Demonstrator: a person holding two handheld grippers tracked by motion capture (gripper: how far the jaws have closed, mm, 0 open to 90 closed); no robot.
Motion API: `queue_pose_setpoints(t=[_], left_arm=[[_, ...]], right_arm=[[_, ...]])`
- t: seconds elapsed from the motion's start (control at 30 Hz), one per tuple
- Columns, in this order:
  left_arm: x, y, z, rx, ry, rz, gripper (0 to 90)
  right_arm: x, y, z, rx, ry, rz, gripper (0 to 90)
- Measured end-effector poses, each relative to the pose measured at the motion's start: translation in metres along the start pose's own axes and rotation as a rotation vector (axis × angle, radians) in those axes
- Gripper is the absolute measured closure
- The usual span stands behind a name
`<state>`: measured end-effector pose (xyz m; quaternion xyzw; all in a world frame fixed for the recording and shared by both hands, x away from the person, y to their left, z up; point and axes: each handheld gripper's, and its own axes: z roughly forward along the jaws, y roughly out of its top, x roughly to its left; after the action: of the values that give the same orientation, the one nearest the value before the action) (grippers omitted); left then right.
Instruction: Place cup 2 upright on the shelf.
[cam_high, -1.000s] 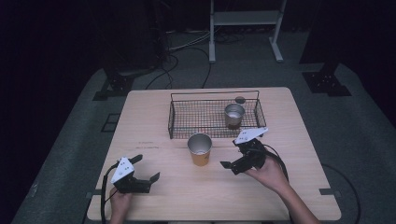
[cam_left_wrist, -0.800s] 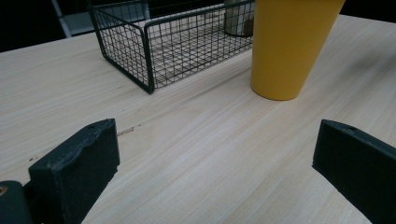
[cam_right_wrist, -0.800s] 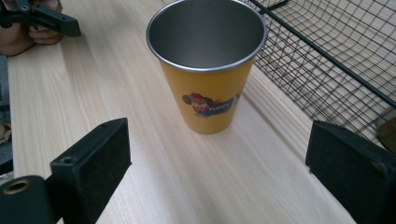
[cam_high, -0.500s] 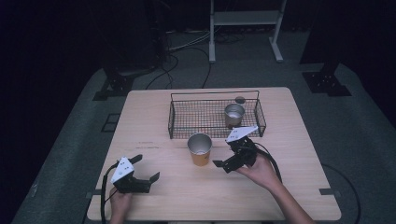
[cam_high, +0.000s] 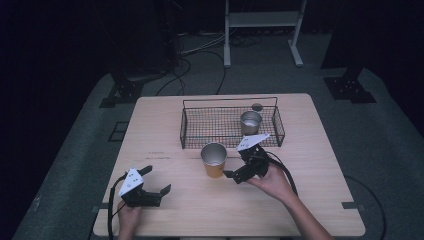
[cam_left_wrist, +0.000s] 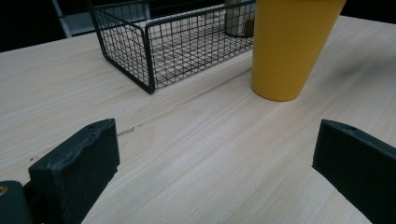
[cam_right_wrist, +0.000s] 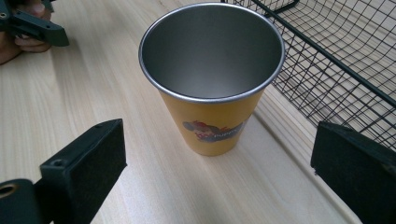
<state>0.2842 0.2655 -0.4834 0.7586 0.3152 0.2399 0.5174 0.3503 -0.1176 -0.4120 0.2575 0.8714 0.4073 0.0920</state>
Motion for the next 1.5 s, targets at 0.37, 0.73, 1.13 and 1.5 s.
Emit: queue_pose_setpoints(t=[0.37,0.73,1.13,1.5], left_arm=[[0.0,0.0,0.0,0.001,0.0,0.003,0.0],[0.0,0.0,0.0,-0.002,-0.001,0.002,0.0],[0.0,0.0,0.0,-0.001,-0.001,0.002,0.0],[0.0,0.0,0.0,-0.001,-0.001,0.005,0.0]], right_arm=[[0.006,0.003,0.017,-0.005,-0.009,-0.006,1.3],[0.006,0.003,0.03,-0.009,-0.008,-0.003,1.3],[0.002,0.002,0.045,-0.01,-0.009,0.014,1.3],[0.005,0.008,0.053,-0.011,-0.021,-0.002,1.3]])
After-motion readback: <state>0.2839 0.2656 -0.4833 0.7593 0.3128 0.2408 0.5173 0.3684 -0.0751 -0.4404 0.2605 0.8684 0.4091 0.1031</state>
